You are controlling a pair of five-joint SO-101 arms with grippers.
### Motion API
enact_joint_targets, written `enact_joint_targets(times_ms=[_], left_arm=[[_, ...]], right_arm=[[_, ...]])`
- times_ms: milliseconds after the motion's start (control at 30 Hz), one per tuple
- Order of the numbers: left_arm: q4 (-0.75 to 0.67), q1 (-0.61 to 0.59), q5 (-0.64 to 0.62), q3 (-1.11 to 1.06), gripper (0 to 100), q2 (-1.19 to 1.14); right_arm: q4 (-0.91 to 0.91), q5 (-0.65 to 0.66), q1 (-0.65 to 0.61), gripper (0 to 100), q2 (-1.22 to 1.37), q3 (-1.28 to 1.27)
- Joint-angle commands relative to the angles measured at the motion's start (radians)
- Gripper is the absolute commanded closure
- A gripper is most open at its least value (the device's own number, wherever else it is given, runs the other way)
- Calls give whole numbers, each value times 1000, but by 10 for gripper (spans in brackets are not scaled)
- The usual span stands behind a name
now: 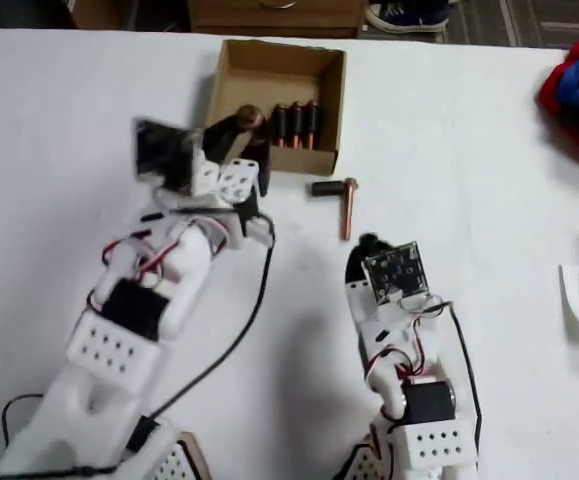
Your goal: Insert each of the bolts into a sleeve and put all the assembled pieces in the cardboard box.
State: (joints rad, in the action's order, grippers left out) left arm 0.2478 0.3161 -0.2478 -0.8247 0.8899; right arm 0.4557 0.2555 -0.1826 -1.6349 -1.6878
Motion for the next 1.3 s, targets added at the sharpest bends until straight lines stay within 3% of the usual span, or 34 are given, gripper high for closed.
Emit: enact_joint_targets(times_ms=[0, 200, 433, 700, 967, 1267], left_arm=[[-52, 72, -78, 1, 974, 49], [-54, 163, -140, 7, 974, 49], [-52, 161, -146, 67, 974, 49], [-54, 164, -141, 68, 973, 3], [-57, 170, -58, 71, 973, -107], [-140, 170, -58, 71, 973, -175]], right_arm=[[-242, -9, -5, 974, 18, -11], [-627, -12, -5, 974, 254, -11], [-1001, -216, -33, 974, 542, 2], [-1009, -229, -151, 975, 685, 6], [-1035, -235, -157, 975, 704, 6], [-1055, -235, -157, 975, 704, 6]])
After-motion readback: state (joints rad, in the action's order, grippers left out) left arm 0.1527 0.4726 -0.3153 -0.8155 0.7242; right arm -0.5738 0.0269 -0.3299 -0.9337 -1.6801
